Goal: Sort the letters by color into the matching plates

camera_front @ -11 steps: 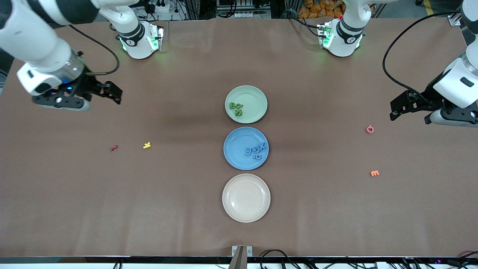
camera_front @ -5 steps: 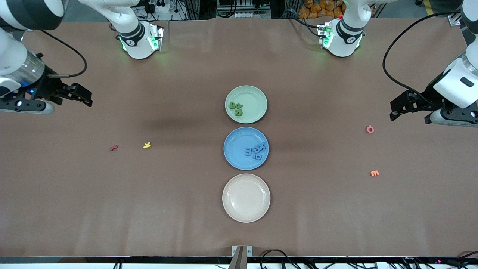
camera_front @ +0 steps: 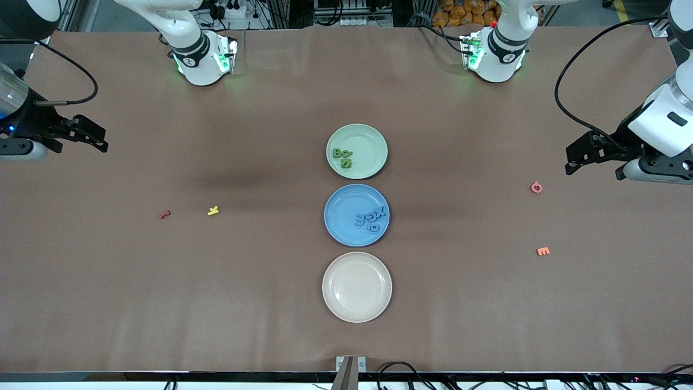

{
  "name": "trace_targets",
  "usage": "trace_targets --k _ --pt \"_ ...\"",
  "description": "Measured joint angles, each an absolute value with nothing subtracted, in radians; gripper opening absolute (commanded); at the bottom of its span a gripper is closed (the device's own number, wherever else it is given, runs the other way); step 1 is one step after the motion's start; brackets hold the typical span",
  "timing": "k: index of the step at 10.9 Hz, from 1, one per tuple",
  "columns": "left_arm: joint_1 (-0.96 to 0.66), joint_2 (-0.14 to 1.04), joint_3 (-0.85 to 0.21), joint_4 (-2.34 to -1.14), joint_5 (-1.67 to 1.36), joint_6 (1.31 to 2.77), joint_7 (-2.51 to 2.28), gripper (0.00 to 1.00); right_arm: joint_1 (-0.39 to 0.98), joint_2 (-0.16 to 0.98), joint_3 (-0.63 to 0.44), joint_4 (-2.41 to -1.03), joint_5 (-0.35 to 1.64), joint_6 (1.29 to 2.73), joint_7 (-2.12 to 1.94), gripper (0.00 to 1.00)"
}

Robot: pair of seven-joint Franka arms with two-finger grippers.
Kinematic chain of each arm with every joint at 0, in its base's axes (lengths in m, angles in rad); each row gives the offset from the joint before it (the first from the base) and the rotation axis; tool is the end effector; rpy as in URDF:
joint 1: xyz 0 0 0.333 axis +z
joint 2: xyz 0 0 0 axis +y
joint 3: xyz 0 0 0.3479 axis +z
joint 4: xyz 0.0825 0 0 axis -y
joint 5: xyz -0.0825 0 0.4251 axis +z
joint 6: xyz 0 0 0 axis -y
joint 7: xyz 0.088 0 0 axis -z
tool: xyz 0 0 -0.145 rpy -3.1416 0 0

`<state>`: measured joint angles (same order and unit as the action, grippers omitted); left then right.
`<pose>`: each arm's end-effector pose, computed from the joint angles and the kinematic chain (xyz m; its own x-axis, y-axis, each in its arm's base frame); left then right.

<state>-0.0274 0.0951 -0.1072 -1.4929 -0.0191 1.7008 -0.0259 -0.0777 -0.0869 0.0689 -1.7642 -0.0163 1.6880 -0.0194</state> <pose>0.6395 -0.0860 0.6129 0.9883 -0.1036 0.1123 -0.1078 -0.9937 0.0322 0.5730 -0.0059 0.5794 0.9999 0.0123 0.0100 0.0121 -0.9997 0.0224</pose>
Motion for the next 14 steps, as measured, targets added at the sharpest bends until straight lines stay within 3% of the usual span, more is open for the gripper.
trace_targets --k 5,14 --pt "-0.027 0.095 -0.107 -1.493 -0.019 1.701 -0.026 1.00 -0.016 -0.097 0.059 -1.686 -0.047 1.619 -0.022 1.00" --pt "-0.027 0.096 -0.107 -1.493 -0.019 1.701 -0.026 1.00 0.018 -0.091 -0.016 -1.685 -0.061 1.642 -0.023 1.00"
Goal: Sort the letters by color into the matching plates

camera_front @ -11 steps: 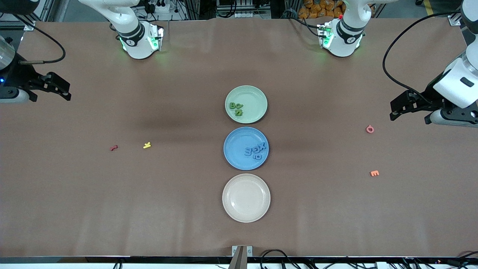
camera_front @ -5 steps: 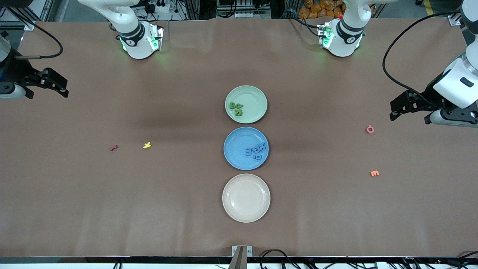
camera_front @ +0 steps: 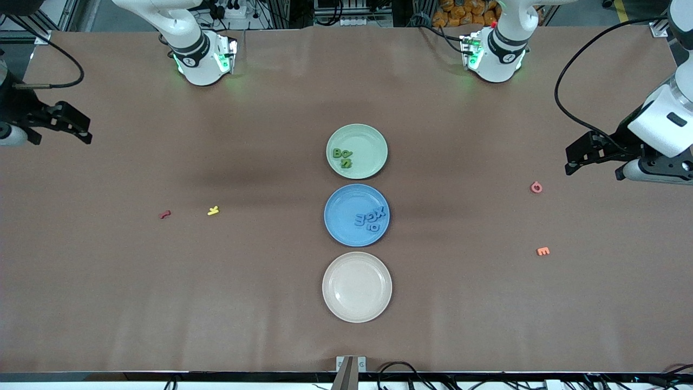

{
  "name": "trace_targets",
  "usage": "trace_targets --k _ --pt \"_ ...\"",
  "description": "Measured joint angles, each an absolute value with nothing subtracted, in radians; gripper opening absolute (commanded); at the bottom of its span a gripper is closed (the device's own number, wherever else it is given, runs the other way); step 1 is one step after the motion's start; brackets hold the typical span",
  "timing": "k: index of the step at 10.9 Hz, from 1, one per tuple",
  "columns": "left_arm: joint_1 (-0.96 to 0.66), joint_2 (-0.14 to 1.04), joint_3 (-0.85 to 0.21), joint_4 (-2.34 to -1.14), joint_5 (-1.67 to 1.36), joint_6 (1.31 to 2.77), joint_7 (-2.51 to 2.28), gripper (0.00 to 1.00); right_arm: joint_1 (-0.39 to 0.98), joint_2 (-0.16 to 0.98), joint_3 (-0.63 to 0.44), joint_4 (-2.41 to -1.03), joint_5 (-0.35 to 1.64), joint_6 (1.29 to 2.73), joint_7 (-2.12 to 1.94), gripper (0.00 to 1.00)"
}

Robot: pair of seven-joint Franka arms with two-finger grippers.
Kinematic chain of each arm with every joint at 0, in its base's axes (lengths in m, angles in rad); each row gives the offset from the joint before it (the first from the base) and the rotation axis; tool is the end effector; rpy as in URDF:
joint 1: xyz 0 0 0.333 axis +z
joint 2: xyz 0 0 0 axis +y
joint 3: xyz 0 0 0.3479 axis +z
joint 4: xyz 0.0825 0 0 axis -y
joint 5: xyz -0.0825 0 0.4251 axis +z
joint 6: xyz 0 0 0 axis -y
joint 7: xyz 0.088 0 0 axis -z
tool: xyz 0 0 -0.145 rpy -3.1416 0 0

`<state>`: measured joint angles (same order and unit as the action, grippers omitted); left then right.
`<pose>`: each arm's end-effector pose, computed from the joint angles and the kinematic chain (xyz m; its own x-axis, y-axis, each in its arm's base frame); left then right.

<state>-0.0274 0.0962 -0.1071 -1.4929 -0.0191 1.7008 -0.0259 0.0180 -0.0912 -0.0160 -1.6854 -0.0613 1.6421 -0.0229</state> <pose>0.6398 -0.0859 0.6122 0.9884 -0.1035 0.1112 -0.1077 -0.9937 0.0323 0.5723 -0.0077 0.6191 0.9985 0.0292 0.0464 0.0264 -0.9978 0.0609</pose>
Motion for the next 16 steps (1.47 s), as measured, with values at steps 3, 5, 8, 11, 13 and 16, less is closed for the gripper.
trace_targets --k 3,5,8,11,13,16 --pt "-0.027 0.096 -0.107 -1.493 -0.019 1.701 -0.026 1.00 0.021 -0.087 -0.022 -1.685 -0.052 1.679 -0.023 1.00" --pt "-0.027 0.096 -0.107 -1.493 -0.019 1.701 -0.026 1.00 0.014 -0.085 -0.027 -1.686 -0.012 1.682 -0.023 1.00" --pt "-0.027 0.097 -0.107 -1.493 -0.019 1.701 -0.026 1.00 0.013 -0.084 -0.016 -1.687 -0.003 1.677 -0.023 1.00" --pt "-0.027 0.097 -0.107 -1.493 -0.019 1.701 -0.026 1.00 0.014 -0.084 0.007 -1.687 0.000 1.619 -0.022 1.00" --pt "-0.027 0.097 -0.107 -1.493 -0.019 1.701 -0.026 1.00 0.013 -0.083 0.007 -1.687 0.001 1.603 -0.022 1.00" --pt "-0.026 0.097 -0.107 -1.493 -0.019 1.701 -0.026 1.00 0.014 -0.083 0.007 -1.688 0.027 1.598 -0.023 1.00"
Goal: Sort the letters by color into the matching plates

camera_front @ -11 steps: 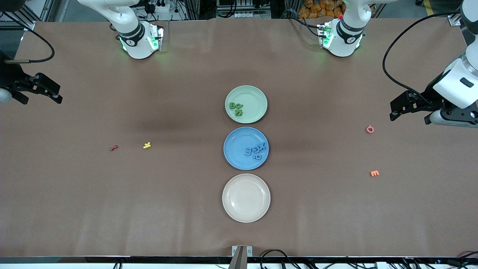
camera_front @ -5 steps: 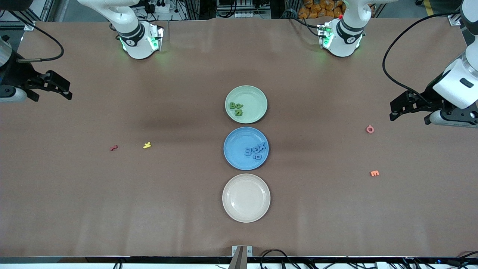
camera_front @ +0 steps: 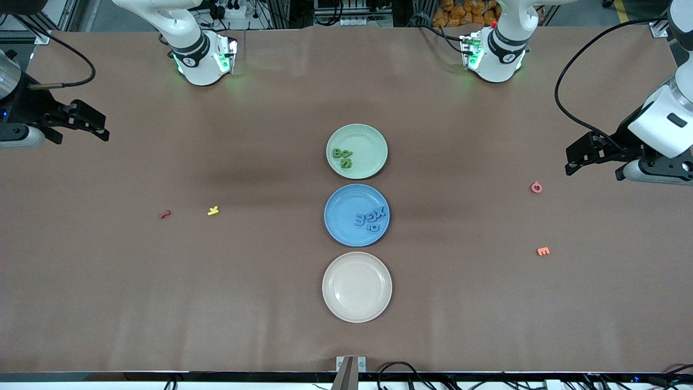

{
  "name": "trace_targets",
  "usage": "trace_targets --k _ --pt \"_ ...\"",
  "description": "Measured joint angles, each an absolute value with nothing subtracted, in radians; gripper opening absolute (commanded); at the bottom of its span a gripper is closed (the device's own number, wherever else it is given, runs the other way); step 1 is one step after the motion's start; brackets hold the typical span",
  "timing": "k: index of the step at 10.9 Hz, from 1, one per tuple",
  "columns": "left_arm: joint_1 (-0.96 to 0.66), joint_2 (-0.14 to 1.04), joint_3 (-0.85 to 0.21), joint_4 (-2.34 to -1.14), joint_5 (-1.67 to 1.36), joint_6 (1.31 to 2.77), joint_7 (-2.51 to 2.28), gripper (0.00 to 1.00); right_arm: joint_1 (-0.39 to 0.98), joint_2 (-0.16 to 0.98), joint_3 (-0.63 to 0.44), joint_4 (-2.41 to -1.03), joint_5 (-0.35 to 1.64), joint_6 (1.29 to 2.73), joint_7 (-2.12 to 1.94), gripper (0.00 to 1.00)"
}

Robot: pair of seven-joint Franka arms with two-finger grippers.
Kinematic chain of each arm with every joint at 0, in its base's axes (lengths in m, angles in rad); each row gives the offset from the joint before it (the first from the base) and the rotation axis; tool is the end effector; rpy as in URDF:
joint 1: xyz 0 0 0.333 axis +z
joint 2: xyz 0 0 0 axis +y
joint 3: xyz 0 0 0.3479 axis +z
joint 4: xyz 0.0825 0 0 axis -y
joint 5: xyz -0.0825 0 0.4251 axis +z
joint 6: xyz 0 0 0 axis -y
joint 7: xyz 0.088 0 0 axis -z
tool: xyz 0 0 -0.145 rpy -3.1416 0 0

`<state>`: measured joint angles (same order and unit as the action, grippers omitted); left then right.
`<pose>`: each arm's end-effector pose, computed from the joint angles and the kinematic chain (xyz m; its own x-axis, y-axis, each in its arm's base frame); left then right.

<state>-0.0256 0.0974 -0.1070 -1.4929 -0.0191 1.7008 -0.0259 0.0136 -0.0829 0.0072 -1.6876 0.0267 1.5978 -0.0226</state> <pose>0.6403 -0.0847 0.6114 0.9887 -0.1016 0.1100 -0.1057 -0.9939 0.0323 0.5679 0.0158 0.6090 0.9991 0.0426 -0.0063 0.0424 -0.9988 -0.0262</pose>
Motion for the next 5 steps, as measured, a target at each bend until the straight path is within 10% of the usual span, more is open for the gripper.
trace_targets --k 5 --pt "-0.024 0.097 -0.106 -1.493 -0.019 1.701 -0.026 1.00 0.014 -0.080 0.007 -1.689 0.044 1.594 -0.023 1.00"
